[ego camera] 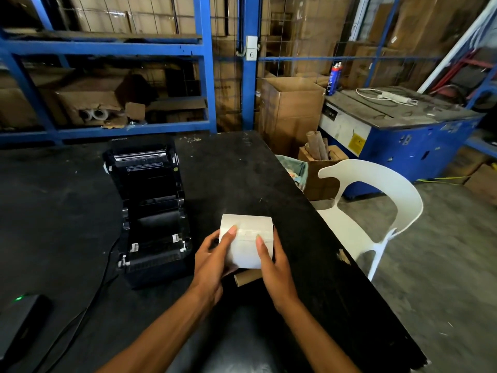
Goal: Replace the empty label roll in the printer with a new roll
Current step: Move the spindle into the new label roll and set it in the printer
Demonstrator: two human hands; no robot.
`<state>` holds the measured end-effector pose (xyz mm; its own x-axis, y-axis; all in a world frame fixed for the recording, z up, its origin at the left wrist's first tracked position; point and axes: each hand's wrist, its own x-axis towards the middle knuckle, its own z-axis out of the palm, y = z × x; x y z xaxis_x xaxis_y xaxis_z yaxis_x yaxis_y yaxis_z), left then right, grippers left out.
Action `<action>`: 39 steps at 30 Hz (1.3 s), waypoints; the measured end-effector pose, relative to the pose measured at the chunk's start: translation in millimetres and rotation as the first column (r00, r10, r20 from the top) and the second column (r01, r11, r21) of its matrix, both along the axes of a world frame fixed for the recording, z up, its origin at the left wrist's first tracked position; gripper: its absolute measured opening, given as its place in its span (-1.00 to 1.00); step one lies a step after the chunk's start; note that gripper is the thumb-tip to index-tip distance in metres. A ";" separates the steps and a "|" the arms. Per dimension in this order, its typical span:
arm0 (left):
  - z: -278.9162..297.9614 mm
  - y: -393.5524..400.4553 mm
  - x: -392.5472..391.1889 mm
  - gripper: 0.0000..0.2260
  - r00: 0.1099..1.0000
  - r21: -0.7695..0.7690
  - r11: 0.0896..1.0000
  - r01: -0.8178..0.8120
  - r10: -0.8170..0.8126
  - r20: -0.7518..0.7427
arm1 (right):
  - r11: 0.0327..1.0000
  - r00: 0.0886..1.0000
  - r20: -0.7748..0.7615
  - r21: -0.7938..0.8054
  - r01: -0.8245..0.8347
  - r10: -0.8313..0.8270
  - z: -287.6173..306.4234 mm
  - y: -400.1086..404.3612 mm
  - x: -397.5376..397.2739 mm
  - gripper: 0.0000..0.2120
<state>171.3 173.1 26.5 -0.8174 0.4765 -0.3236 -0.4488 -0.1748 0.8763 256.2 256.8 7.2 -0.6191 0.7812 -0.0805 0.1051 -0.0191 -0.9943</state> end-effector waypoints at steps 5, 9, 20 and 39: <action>-0.8 14.1 0.2 -0.64 0.999 -0.010 1.000 0.011 -0.011 -0.033 | 0.990 0.992 -0.039 -0.076 0.118 -0.121 -0.7 4.5 -10.6 -0.41; 7.2 28.4 -2.5 -0.59 0.988 -0.073 0.992 0.101 -0.108 -0.111 | 0.945 0.953 -0.093 -0.186 0.269 -0.290 1.7 15.1 -16.6 -0.52; -32.3 35.7 -55.1 -0.71 0.786 -0.578 0.769 0.272 -0.524 -0.328 | 0.738 0.911 -0.116 -0.630 0.241 -0.396 -6.6 69.2 0.0 -0.82; -110.6 63.0 -92.3 -0.77 0.477 -0.860 0.498 0.108 -0.785 -0.395 | 0.769 0.929 -0.062 -0.583 0.263 -0.365 -30.3 85.0 -6.6 -0.70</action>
<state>79.0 236.1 -84.2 -0.6206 0.7604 -0.1914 0.5317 0.5875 0.6101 249.6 341.8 -23.1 -0.3906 0.7843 -0.4821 -0.1665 -0.5752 -0.8009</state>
